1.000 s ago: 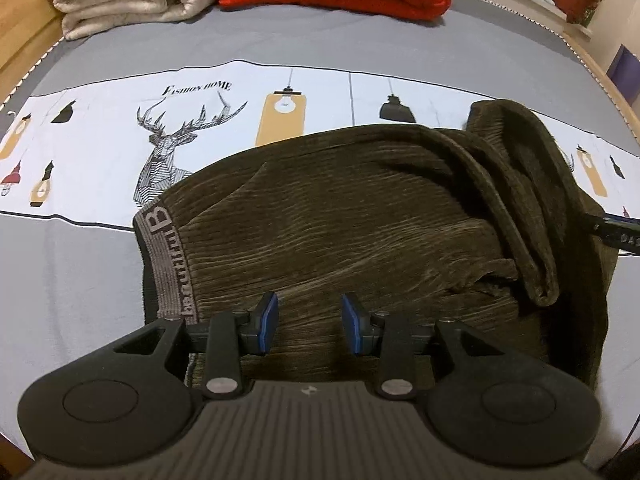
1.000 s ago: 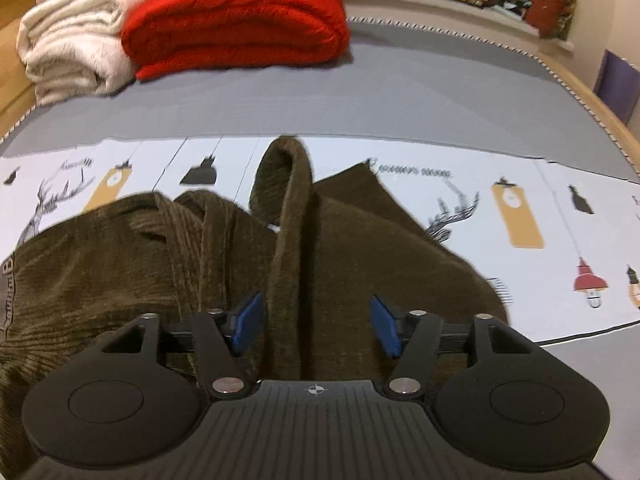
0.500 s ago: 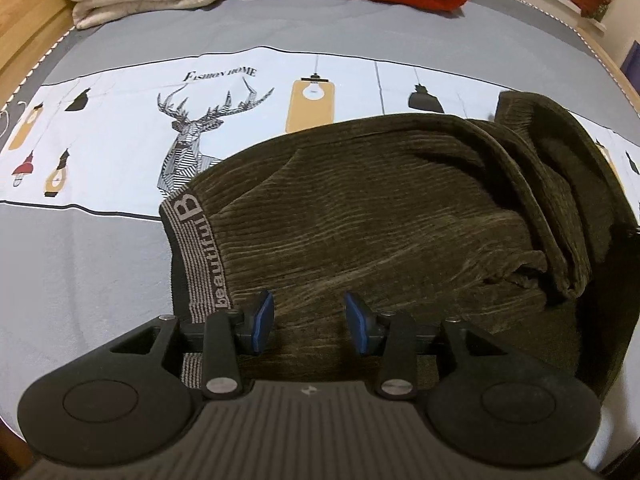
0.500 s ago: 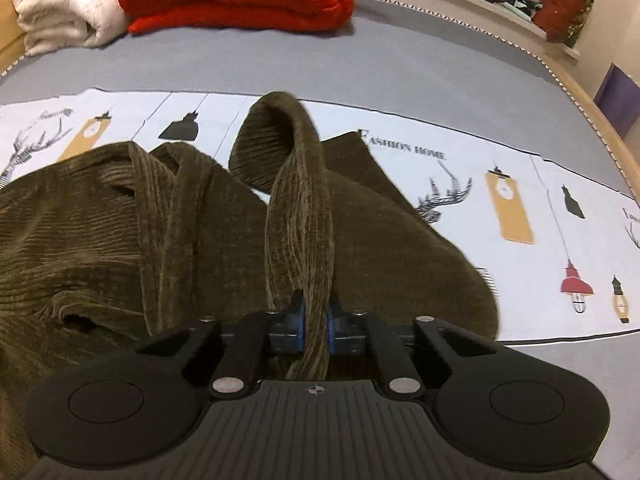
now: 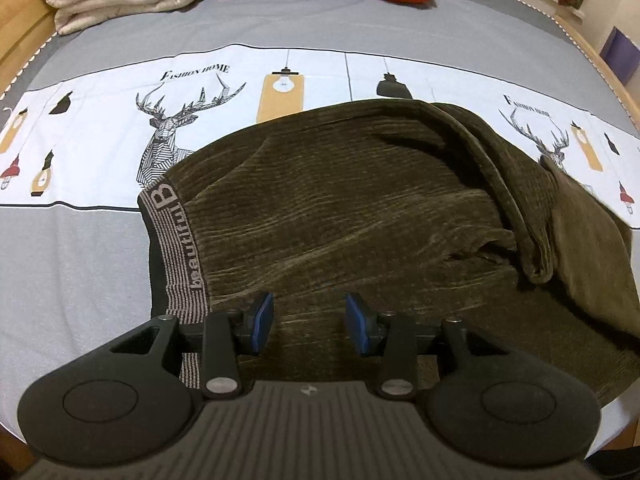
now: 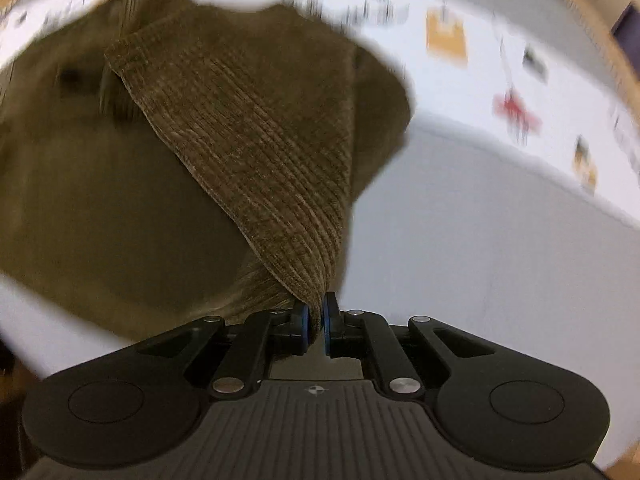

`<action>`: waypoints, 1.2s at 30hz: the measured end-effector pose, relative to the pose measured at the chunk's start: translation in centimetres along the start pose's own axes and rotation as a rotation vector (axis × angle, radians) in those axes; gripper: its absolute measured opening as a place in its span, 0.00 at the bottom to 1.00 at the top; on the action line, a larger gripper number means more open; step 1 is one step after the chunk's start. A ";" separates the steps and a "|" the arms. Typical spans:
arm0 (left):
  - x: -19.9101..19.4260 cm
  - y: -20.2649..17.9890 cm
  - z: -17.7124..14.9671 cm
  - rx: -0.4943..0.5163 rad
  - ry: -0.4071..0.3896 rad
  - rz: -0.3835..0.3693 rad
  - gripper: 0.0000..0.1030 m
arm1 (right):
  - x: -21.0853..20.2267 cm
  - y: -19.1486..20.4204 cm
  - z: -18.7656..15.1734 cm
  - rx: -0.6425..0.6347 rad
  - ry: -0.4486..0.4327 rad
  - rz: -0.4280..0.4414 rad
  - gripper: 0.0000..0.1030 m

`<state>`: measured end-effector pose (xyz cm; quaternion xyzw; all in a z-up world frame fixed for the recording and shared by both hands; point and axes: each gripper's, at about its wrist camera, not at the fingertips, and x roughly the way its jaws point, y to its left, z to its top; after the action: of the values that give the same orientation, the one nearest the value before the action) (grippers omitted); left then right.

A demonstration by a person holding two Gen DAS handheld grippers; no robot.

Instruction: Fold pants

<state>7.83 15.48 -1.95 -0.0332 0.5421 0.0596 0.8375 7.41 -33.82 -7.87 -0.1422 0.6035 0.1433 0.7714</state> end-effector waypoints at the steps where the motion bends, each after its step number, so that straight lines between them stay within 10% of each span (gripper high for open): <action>1: 0.0 -0.1 0.0 0.003 -0.001 0.001 0.45 | 0.0 -0.4 -1.1 -0.007 0.020 0.007 0.10; 8: 0.5 -0.5 0.4 0.003 0.004 0.016 0.50 | -5.6 -3.5 -1.1 0.175 -0.288 0.121 0.27; 15: 1.6 -0.4 0.9 0.005 0.021 0.043 0.52 | -7.0 -0.8 4.4 0.077 -0.494 0.139 0.28; 25: 2.6 -0.3 1.2 0.006 0.044 0.055 0.55 | -0.6 12.5 10.0 -0.374 -0.326 0.124 0.48; 36: 2.9 -0.3 1.6 0.014 0.041 0.054 0.56 | 4.4 18.7 11.6 -0.579 -0.224 -0.114 0.43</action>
<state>10.46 15.51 -3.94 -0.0139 0.5603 0.0775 0.8245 11.39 -11.86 -10.33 -0.3726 0.4402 0.2806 0.7672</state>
